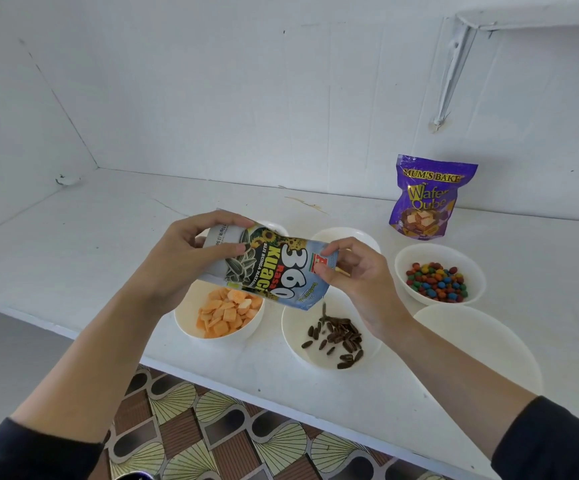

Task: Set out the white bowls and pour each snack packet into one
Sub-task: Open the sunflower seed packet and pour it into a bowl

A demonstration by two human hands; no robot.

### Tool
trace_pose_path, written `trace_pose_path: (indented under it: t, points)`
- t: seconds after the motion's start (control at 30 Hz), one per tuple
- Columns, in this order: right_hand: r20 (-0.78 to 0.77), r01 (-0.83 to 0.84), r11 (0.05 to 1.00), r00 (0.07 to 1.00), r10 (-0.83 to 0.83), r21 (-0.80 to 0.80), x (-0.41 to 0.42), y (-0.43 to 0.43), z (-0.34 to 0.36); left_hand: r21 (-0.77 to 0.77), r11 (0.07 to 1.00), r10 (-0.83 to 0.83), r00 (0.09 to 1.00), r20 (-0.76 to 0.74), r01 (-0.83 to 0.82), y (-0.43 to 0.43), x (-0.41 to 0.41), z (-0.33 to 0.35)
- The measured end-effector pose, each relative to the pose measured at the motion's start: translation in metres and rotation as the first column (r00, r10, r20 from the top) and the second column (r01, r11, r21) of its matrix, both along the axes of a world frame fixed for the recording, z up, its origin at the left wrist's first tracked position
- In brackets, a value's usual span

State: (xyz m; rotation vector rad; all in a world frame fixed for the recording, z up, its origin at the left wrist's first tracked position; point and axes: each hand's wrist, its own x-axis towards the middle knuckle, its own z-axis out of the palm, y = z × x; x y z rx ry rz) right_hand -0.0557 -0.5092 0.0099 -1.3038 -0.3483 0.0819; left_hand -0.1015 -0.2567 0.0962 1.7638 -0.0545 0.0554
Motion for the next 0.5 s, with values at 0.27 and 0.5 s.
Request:
trace_pose_path:
  t: [0.27,0.5]
  points:
    - [0.002,0.013,0.996,1.000,-0.013,0.093,0.001,0.002,0.016,0.033,0.999,-0.010,0.998,0.061,0.008,-0.005,0.002,0.024]
    - [-0.031,0.020,0.995,0.999,-0.017,0.101,-0.003,0.001,0.012,0.079,0.997,-0.009,0.999,0.047,0.005,-0.014,-0.001,0.029]
